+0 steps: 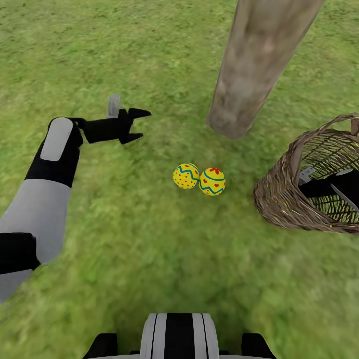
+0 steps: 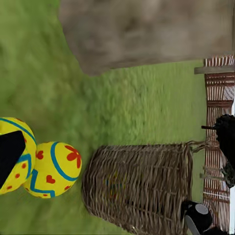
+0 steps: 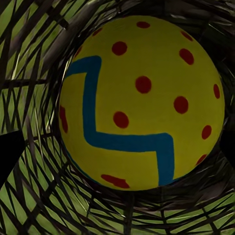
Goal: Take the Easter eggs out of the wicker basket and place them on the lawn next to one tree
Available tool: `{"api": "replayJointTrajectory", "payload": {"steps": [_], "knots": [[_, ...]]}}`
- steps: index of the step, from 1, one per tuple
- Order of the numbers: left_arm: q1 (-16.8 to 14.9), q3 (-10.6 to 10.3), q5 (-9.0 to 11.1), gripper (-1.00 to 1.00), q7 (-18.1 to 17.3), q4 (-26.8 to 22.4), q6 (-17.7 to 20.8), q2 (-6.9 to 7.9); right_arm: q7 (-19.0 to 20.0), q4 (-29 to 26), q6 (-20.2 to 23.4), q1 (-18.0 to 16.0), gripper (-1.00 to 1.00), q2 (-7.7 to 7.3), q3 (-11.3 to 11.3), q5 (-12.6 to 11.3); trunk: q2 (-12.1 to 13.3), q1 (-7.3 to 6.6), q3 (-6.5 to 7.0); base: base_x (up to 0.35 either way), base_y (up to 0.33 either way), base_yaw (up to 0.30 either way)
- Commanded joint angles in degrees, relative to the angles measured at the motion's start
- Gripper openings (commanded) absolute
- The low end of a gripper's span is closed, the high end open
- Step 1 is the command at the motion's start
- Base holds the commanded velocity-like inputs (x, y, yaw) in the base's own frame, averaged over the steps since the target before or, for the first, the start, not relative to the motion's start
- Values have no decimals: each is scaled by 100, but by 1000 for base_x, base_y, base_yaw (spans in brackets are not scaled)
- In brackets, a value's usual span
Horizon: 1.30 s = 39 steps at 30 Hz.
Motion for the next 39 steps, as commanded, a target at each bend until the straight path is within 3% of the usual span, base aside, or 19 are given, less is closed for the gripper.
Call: {"api": "replayJointTrajectory", "payload": {"steps": [1,4,9,13,18,24,31,39], "knots": [[-348,-14,132,100,125,330,5,118,-15,-10,47,-7,100,-6,36,-58,-1,-1,-4,0,0,0],[-589,-23,213,100,163,558,6,237,-42,-9,44,-7,100,-5,35,-58,-1,-1,-4,0,0,0],[-670,-68,723,100,176,582,5,330,-434,-16,31,-7,100,-7,27,-72,-1,-1,-4,0,0,0],[-676,-73,790,100,176,584,5,387,-489,-22,29,-7,100,-7,19,-75,-1,-1,-4,0,0,0],[-675,-86,863,100,177,600,12,596,-499,-20,28,-7,100,-8,13,-75,-1,-1,-4,0,0,0],[-677,-229,1187,100,177,584,14,708,-501,-23,29,-7,100,-8,11,-75,-1,-1,-4,0,0,0],[-676,-284,1262,100,177,569,14,712,-509,-23,20,-7,100,-8,17,-75,-1,-1,-4,0,0,0],[-679,-303,1267,100,177,568,14,701,-798,-17,-171,-7,100,-8,25,-75,-3,2,-26,0,0,0]]}}
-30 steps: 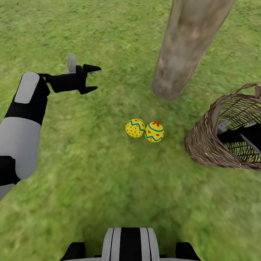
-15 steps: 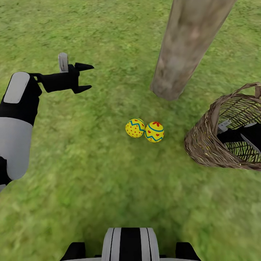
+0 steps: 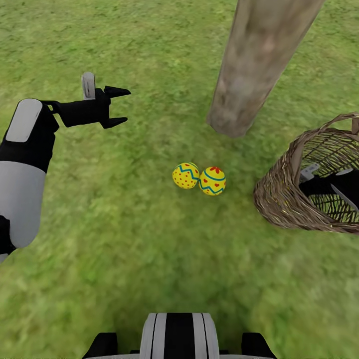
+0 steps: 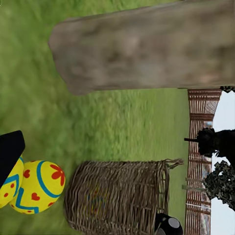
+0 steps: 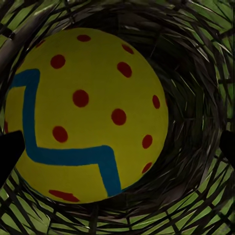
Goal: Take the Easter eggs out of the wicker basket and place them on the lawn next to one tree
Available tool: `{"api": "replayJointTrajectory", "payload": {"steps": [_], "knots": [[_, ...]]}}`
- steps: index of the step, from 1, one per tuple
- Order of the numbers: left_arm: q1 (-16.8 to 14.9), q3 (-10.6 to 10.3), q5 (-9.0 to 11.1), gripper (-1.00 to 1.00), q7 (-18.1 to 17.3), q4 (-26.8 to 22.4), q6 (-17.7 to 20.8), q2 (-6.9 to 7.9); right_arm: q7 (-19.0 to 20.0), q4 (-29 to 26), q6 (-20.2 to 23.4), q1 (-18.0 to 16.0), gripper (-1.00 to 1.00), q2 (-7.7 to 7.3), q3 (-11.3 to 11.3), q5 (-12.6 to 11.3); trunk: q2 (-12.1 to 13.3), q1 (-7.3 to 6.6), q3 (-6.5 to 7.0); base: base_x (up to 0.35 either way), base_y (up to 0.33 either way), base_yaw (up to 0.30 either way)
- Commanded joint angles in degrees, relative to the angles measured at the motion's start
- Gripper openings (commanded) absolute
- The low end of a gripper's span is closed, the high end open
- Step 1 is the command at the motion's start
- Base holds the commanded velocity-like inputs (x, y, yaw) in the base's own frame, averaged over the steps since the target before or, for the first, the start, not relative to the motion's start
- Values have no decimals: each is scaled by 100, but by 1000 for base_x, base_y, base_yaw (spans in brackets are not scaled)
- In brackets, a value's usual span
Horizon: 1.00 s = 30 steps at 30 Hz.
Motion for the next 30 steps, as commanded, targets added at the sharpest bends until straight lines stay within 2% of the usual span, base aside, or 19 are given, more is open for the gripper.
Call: {"api": "replayJointTrajectory", "payload": {"steps": [1,3,14,17,18,19,30], "knots": [[-2,-14,62,100,60,-5,3,7,-11,-12,37,-7,100,-7,30,-59,-2,-1,-4,0,0,0],[-3,-14,62,100,60,-5,3,13,-15,-17,32,-7,100,-7,28,-62,-4,4,-48,0,0,0],[-2,-16,157,100,57,-14,3,51,28,-32,29,-7,100,-7,34,-75,-4,4,-48,0,0,0],[-3,-41,159,100,52,-14,3,53,172,-37,34,-7,100,-7,26,-80,-4,4,-48,0,0,0],[-4,-127,158,100,51,-14,2,54,369,-41,35,-7,100,-7,20,-81,-4,4,-48,0,0,0],[-4,-144,159,100,51,-14,2,54,401,-42,33,-7,100,-7,19,-82,-4,4,-48,0,0,0],[-2,-176,156,100,51,-14,2,54,474,-46,28,-7,100,-7,18,-82,-4,4,-48,0,0,0]]}}
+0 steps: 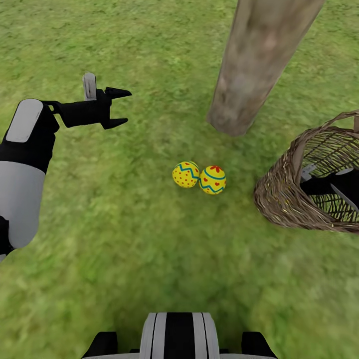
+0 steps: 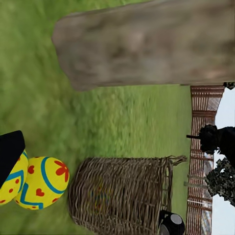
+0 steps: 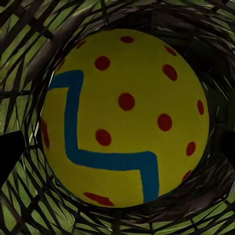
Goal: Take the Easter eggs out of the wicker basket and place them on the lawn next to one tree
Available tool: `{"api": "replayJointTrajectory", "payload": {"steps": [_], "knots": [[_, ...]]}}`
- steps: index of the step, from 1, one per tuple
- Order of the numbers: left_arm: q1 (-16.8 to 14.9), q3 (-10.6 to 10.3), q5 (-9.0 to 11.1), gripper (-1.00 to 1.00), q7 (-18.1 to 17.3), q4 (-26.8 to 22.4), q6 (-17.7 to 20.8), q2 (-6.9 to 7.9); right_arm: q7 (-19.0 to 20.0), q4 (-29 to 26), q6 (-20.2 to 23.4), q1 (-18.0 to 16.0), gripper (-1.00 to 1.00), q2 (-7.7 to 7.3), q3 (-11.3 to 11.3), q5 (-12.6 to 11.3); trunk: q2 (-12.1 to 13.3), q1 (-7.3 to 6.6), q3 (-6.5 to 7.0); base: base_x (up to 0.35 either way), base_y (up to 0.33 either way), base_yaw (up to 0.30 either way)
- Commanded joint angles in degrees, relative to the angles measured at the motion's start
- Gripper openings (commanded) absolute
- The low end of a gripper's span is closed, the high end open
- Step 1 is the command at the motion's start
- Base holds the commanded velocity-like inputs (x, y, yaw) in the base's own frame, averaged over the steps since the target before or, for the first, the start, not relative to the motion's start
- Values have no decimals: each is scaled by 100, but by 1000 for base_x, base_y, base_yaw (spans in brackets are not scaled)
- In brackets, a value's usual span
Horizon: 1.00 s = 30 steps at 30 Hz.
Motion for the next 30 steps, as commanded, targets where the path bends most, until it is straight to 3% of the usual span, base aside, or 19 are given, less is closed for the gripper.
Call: {"api": "replayJointTrajectory", "payload": {"steps": [1,6,14,30], "knots": [[-1,-16,63,100,60,-5,4,5,-7,-12,44,-7,100,-7,32,-60,-3,2,-26,0,0,0],[-5,-21,59,100,60,-5,1,5,-7,-12,40,-7,100,-7,32,-54,-6,7,-70,0,0,0],[-2,-205,56,100,60,-5,-3,5,-9,-12,40,-7,100,-7,32,-51,-6,7,-70,0,0,0],[-3,-222,56,100,60,-14,-2,3,-217,-10,40,-7,100,-7,31,-36,-6,7,-70,0,0,0]]}}
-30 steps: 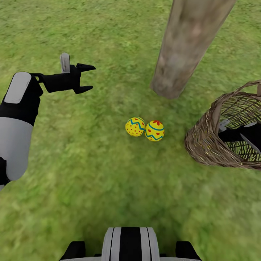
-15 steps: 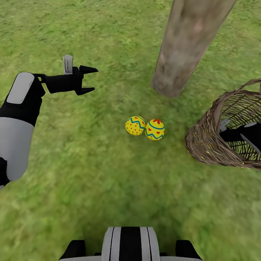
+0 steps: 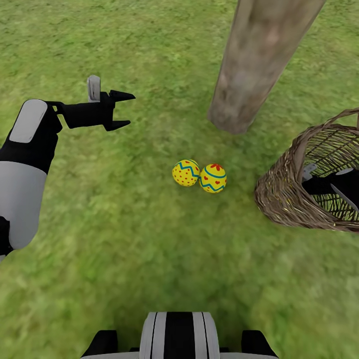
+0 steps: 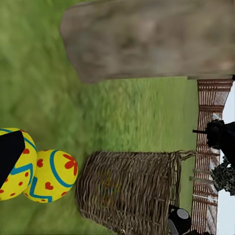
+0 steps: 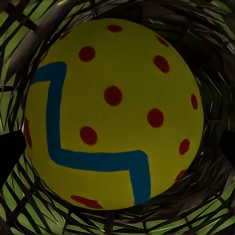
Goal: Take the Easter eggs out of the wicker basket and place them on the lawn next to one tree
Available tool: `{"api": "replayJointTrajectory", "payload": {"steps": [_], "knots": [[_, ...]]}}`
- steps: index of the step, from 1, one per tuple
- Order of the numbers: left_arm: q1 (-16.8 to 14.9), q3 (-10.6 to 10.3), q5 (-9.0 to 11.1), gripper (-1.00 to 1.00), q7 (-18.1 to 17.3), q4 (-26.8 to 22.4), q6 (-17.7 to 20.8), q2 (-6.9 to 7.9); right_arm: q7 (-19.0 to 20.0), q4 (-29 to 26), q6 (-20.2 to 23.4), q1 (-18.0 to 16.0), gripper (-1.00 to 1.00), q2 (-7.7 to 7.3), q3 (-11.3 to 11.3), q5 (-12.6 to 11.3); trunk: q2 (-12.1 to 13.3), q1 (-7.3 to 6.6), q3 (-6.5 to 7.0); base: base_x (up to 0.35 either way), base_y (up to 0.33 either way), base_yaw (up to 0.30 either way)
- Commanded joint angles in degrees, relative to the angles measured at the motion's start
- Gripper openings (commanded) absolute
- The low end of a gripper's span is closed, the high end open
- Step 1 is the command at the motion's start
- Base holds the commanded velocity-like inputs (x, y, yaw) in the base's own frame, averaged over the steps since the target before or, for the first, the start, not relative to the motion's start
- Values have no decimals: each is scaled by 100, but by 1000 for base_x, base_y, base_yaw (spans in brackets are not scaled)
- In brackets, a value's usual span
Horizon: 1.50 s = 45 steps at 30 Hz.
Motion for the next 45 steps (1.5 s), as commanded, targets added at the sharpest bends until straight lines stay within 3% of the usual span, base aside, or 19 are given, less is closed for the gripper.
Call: {"api": "replayJointTrajectory", "payload": {"steps": [1,13,30,33,45], "knots": [[-4,-17,62,100,60,-5,2,6,-11,-13,44,-7,100,-7,32,-56,-1,-1,-4,0,0,0],[-4,-58,65,100,42,-5,3,67,0,-14,44,-7,100,-7,32,-63,-4,4,-48,0,0,0],[-5,-64,62,100,51,-5,2,60,1,-15,47,-7,100,-7,32,-55,-7,10,-92,0,0,0],[-4,-66,62,100,51,-5,2,60,1,-14,46,-7,100,-7,32,-55,-11,17,-159,0,0,0],[-5,-62,71,100,51,3,3,59,0,-14,45,-7,100,-7,39,-53,-11,17,-159,0,0,0]]}}
